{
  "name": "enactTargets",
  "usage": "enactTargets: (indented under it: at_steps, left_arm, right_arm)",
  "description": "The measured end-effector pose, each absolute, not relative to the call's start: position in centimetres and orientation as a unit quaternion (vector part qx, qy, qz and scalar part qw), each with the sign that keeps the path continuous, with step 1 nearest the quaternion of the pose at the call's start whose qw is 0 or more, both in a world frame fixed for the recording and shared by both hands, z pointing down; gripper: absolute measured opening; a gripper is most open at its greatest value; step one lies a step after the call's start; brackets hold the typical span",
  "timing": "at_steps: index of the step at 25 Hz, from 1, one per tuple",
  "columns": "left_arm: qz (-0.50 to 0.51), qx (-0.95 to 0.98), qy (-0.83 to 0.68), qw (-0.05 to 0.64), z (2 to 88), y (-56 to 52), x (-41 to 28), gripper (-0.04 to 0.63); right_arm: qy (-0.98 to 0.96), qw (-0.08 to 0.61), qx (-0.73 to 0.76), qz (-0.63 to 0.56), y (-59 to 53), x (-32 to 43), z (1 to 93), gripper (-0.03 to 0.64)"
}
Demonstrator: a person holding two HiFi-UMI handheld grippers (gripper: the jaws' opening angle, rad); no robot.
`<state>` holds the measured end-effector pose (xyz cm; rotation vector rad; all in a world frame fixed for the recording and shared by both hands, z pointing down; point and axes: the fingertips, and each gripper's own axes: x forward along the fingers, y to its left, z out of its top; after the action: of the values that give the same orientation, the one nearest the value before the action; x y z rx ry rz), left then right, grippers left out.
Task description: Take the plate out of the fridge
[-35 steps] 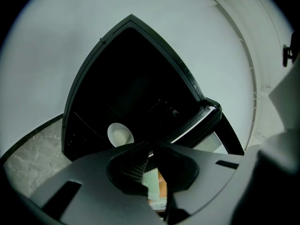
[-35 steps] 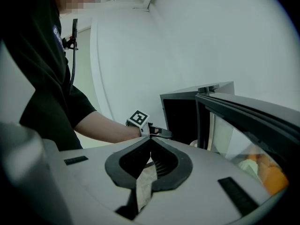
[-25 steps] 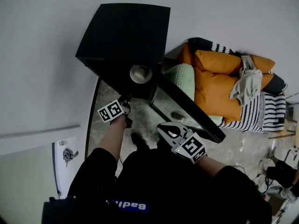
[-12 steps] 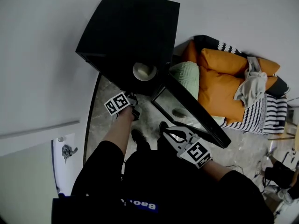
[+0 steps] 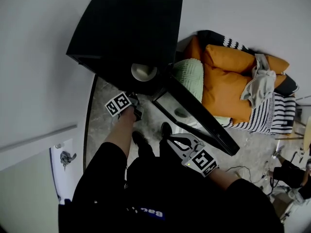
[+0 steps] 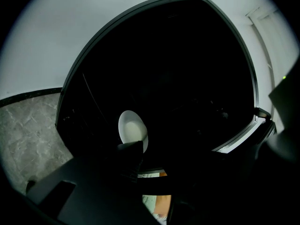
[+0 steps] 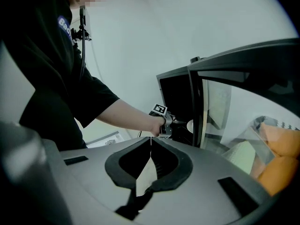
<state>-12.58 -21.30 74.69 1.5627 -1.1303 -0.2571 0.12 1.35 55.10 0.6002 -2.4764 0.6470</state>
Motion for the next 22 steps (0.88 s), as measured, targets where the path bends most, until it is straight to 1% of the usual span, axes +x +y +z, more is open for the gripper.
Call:
enactTargets:
  at_steps: [2,4,14,22]
  left_arm:
    - [-0.111,0.659,-0.479,0.568,75.4,-21.6,-12.2,0.092]
    - [-0.110,0.655,-0.478,0.575,76.2,-22.0,-11.8,0.112]
    - [-0.135,0.609,-0.494,0.606,79.8,-23.4,-11.7,0.112]
    - [-0.151,0.573,-0.503,0.629,82.1,-23.9,-11.3,0.112]
  right_arm:
    - [-0.908,0.257,0.225,0.244,1.4,0.5,55.5,0.011]
    - [-0.906,0.261,0.224,0.247,1.5,0.8,55.9,0.012]
    - [-0.911,0.283,0.196,0.226,1.4,0.0,56.5,0.012]
    - [-0.903,0.295,0.194,0.245,1.7,0.8,57.6,0.011]
